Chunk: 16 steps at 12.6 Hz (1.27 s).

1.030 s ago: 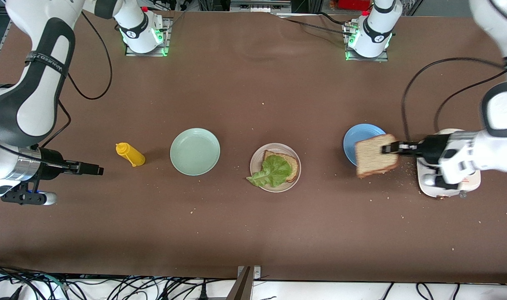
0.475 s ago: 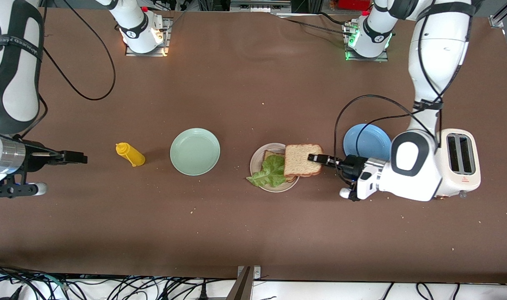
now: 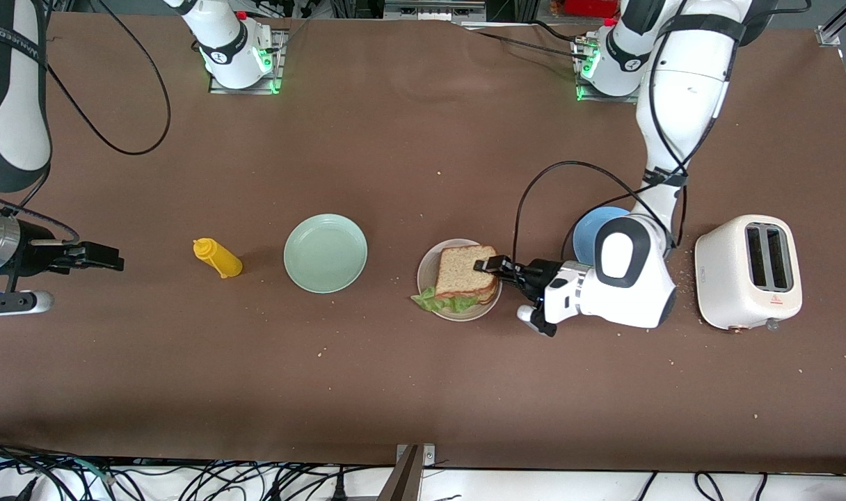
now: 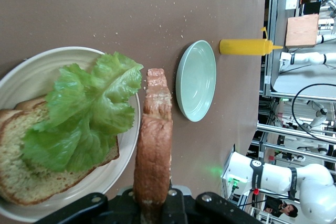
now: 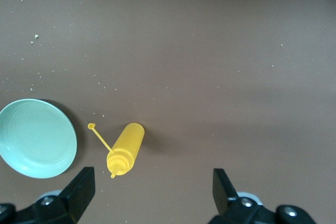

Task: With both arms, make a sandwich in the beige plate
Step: 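Lower the bread slice onto the lettuce with the left gripper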

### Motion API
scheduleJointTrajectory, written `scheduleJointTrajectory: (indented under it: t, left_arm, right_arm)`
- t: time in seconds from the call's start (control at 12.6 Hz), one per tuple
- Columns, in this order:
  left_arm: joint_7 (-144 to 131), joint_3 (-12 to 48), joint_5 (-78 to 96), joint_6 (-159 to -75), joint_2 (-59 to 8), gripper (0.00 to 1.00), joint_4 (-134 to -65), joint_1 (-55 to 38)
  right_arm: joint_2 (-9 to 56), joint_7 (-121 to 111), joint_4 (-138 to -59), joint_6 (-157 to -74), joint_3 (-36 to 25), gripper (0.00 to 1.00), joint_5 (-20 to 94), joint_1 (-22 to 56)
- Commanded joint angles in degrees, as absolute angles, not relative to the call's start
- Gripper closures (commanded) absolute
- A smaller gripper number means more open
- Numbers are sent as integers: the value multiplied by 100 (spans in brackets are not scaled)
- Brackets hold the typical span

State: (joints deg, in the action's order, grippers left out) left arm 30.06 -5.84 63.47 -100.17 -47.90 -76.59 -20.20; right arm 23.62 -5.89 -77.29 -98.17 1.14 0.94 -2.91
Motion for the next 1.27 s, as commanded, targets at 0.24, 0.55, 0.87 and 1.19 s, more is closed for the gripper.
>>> scheduleJointTrajectory:
  t: [0.24, 0.55, 0.87, 1.19]
  left_arm:
    - [3375, -642, 6828, -9976, -5036, 100, -7620, -2136]
    - [3068, -642, 6899, -9958, -5185, 100, -7638, -2180]
    - [2841, -685, 6698, -9967, -5142, 17, -7691, -2162]
    - [1716, -747, 5934, -10002, -5089, 0, -7585, -2092]
  right_arm:
    - [1625, -501, -9018, -10635, 1237, 1, -316, -1281]
    - [1767, -501, -8991, -10714, 1248, 1, -413, -1275]
    - [1767, -501, -8983, -10714, 1239, 1, -413, -1283]
    - [1767, -405, -8912, -10687, 1239, 1, -352, -1283]
